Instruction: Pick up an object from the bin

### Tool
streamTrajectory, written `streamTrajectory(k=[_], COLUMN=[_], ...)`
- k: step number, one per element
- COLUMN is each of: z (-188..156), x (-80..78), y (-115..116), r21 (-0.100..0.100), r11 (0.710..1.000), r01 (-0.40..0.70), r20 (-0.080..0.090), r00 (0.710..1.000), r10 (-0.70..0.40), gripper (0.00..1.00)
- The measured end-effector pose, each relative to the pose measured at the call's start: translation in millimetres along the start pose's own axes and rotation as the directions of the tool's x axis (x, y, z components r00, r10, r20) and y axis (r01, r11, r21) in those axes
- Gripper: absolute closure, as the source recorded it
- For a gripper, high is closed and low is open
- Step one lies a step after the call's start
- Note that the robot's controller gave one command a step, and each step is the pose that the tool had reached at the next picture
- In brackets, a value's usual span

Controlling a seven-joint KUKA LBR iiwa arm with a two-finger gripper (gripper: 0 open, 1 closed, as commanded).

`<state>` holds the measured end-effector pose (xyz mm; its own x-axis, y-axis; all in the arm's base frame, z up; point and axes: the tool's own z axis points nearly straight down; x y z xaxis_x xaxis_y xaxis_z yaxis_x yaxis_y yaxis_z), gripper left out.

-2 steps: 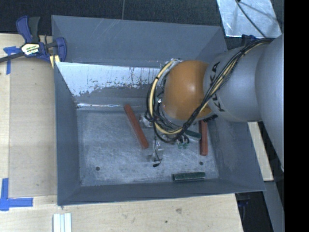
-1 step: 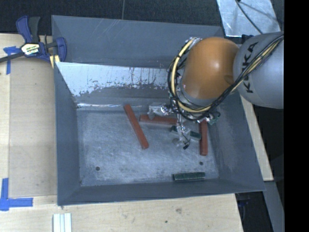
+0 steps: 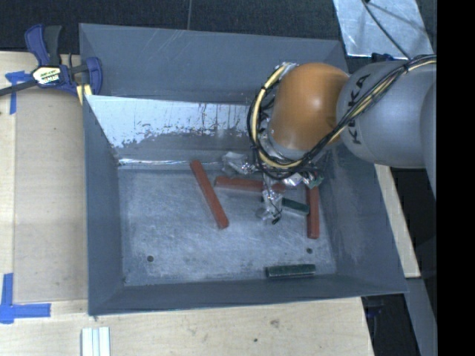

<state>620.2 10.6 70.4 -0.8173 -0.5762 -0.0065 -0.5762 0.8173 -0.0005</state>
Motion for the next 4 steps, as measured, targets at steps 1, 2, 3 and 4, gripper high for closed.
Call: streamTrajectory(k=[1,2,3,4], z=[-5.0,-3.3,-0.1,-0.5], x=[-0.3,0.9,24.9,22.8], y=[-0.4,-0.7,-48.5,-45.7], r21=[0.001,0.001,0.004,0.002], r11=[1.000,1.000,1.000,1.000], r01=[-0.001,-0.002,-0.011,-0.010], r20=[0.000,-0.003,-0.001,0.000], r00=[1.000,1.000,1.000,1.000], r10=[0.001,0.002,0.012,0.010], gripper=[1.00,0.00,0.00,1.00])
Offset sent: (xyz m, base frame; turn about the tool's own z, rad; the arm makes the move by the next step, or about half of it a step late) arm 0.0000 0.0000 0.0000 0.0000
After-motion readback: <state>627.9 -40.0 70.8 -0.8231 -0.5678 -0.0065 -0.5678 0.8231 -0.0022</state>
